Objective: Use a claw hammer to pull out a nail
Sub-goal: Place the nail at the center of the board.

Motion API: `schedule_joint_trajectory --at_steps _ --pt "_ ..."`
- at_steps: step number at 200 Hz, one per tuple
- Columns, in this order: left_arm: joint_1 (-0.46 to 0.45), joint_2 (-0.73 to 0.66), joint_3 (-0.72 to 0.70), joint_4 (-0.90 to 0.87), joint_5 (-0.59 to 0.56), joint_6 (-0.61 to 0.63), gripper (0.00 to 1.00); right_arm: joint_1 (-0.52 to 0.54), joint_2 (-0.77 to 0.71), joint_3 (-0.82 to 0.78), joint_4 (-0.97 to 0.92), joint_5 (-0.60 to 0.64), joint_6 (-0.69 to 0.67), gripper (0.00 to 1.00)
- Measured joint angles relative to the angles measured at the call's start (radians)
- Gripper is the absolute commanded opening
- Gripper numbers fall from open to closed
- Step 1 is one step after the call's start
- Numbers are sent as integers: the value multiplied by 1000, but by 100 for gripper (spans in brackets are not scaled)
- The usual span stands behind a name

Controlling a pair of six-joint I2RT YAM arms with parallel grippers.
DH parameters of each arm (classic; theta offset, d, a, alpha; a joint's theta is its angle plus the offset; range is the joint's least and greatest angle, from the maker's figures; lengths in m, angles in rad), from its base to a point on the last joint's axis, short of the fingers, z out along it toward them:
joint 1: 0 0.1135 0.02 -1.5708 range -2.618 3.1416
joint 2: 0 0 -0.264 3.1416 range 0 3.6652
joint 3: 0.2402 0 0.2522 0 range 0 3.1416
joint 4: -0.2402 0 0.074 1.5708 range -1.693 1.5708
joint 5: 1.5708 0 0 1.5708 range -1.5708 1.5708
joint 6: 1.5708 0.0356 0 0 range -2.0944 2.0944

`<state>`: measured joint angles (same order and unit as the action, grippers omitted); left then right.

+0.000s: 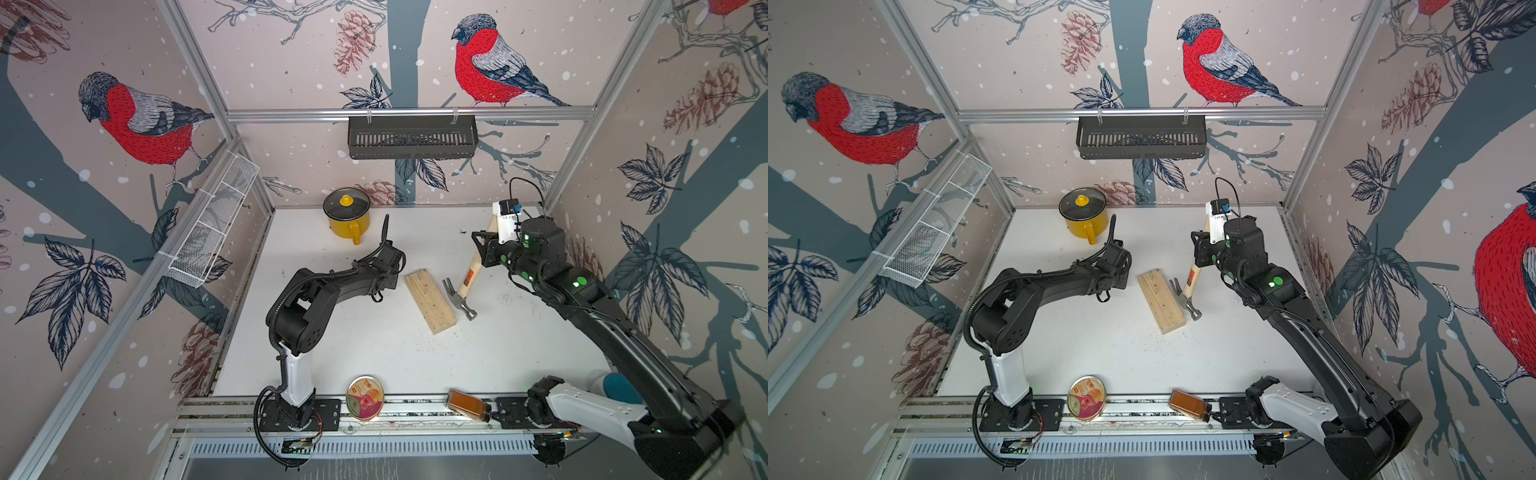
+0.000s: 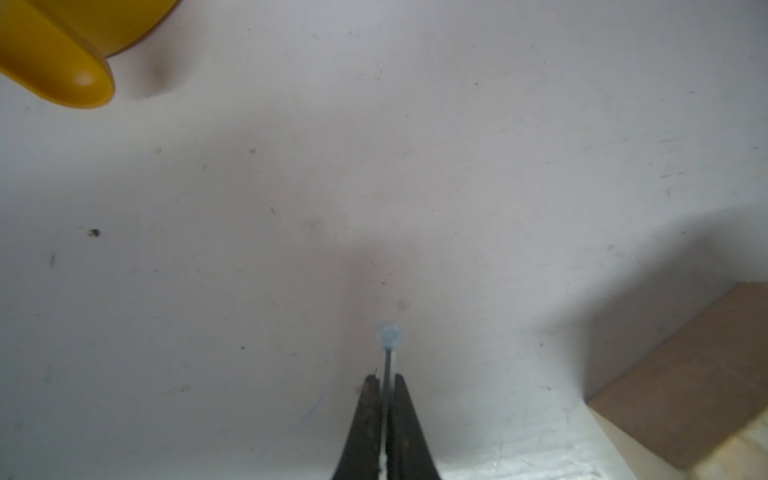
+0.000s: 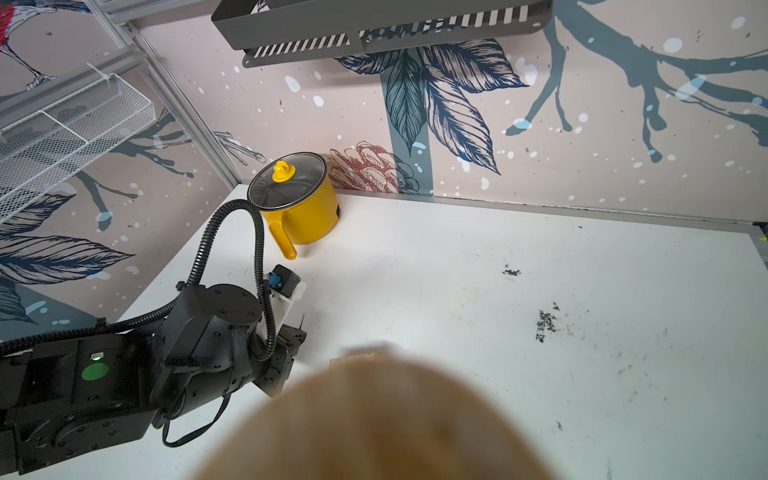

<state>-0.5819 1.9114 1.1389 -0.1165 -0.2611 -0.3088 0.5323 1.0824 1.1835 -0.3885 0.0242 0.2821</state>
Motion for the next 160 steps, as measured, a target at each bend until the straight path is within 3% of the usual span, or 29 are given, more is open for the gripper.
schedule_joint_trajectory --at_steps 55,160 --pt "11 15 -3 1 104 -28 0 85 13 -12 1 72 -24 0" --pt "14 28 2 19 154 -36 0 154 40 -13 9 166 -47 0"
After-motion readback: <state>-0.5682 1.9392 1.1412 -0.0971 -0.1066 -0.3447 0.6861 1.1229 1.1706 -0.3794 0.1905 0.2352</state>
